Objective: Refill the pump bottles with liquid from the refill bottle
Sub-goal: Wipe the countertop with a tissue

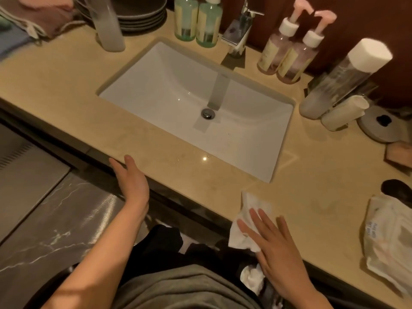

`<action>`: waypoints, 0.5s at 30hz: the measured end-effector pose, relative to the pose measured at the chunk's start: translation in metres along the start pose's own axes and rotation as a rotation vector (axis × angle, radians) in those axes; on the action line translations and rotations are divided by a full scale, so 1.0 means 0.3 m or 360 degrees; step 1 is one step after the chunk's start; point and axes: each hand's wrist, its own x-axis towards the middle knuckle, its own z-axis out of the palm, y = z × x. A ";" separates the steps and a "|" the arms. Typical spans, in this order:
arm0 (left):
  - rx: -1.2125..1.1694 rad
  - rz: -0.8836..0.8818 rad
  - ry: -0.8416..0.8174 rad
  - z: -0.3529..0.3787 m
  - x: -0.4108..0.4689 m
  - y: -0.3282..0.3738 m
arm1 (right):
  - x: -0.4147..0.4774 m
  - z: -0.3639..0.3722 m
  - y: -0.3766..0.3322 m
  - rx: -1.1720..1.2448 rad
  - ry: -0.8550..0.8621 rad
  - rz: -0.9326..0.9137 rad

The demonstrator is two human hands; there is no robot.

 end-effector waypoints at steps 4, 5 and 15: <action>-0.0059 -0.0030 -0.0014 -0.002 0.002 0.020 | 0.051 -0.031 0.005 0.0019 -0.0047 0.0054; -0.0069 -0.0035 -0.0018 -0.001 0.001 0.026 | 0.088 -0.034 -0.004 0.0014 -0.0046 0.0040; -0.0040 -0.0026 -0.0026 -0.020 0.005 0.036 | 0.509 -0.014 -0.300 -0.0067 0.0024 -0.0220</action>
